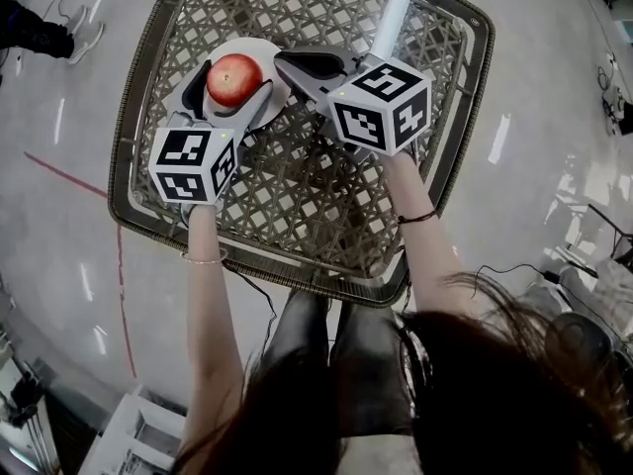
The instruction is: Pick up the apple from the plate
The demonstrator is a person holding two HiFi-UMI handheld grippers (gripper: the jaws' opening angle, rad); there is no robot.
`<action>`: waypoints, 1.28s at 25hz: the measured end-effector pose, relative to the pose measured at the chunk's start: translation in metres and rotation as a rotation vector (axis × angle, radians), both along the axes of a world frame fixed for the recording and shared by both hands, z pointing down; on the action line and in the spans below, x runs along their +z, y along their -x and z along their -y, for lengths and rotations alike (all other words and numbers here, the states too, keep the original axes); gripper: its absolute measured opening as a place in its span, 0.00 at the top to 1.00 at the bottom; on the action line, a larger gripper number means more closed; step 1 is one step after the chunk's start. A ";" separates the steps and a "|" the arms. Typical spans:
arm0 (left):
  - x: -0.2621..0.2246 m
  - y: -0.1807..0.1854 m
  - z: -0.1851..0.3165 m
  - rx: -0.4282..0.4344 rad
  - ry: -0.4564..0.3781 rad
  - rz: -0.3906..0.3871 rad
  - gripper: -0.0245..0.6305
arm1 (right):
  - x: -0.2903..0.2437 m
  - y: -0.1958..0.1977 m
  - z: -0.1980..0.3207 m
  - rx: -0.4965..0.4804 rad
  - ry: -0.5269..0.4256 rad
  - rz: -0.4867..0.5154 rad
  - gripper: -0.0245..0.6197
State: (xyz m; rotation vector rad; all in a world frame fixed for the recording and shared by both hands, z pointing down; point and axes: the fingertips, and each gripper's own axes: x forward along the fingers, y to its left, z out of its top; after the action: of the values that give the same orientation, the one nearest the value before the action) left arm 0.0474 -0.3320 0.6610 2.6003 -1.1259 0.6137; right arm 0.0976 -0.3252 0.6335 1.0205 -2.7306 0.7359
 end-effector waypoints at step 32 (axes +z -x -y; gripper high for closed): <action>-0.035 0.012 -0.014 -0.039 -0.030 -0.094 0.34 | -0.019 0.011 -0.011 0.001 -0.016 -0.018 0.95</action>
State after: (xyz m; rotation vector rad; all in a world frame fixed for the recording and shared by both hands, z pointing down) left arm 0.0356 -0.3180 0.6256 2.5956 -1.1624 0.4645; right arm 0.0869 -0.3138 0.6140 1.0261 -2.7255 0.7029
